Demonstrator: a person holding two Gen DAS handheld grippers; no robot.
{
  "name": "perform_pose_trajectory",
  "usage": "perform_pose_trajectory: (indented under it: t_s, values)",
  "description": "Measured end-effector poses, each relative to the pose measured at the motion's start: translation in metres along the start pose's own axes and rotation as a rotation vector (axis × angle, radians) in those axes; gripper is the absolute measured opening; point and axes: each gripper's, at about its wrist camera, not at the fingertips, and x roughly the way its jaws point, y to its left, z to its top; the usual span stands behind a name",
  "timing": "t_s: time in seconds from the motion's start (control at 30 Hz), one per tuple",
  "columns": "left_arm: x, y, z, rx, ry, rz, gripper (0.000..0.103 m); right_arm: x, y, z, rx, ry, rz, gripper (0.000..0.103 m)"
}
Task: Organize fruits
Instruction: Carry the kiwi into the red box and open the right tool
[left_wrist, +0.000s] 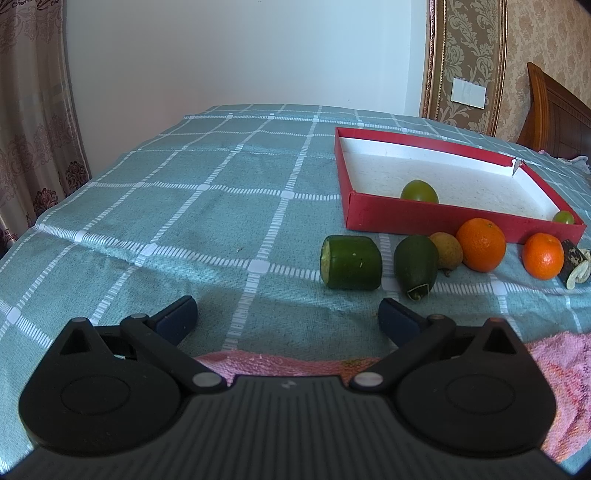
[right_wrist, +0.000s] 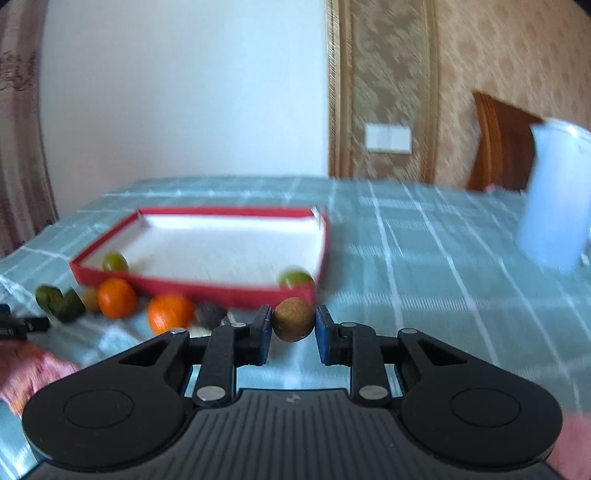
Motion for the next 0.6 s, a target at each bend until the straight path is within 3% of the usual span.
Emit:
perform_pose_trajectory:
  t_s: [0.27, 0.6]
  values:
    - [0.0, 0.0, 0.0, 0.0, 0.0, 0.0, 0.103, 0.055, 0.019, 0.039, -0.019, 0.017, 0.062, 0.024]
    - [0.0, 0.0, 0.0, 0.0, 0.0, 0.0, 0.103, 0.118, 0.016, 0.036, -0.001, 0.121, 0.012, 0.024]
